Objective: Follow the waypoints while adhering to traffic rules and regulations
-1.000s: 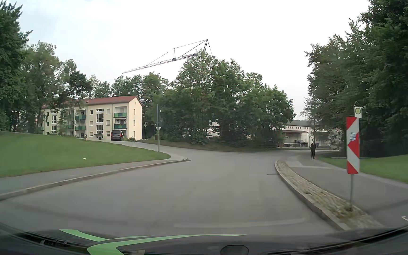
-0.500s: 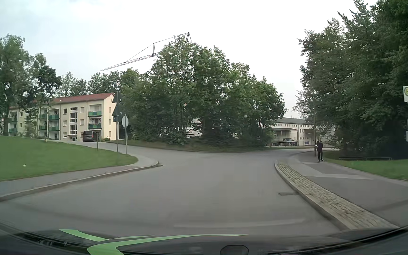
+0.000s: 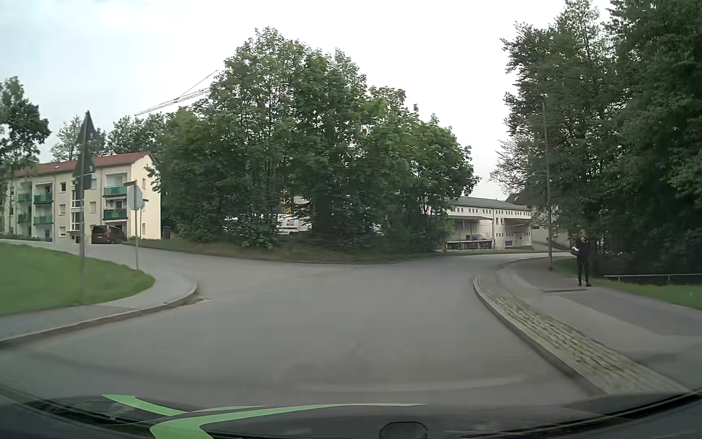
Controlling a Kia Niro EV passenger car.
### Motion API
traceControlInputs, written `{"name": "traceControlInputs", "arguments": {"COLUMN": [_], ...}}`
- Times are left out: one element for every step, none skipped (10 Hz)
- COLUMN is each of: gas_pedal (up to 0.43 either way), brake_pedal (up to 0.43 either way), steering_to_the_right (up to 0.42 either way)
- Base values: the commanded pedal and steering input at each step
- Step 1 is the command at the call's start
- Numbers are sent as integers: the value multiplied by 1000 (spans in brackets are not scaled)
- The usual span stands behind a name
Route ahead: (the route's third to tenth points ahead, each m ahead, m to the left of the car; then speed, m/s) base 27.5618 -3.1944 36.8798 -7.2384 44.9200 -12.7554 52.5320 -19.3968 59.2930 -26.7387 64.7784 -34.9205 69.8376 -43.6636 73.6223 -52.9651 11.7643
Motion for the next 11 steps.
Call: {"name": "traceControlInputs", "arguments": {"gas_pedal": [59,59,59,59,59,59,59,59,59,59,59], "brake_pedal": [0,0,0,0,0,0,0,0,0,0,0], "steering_to_the_right": [53,56,57,57,56,54,52,52,52,52,52]}}
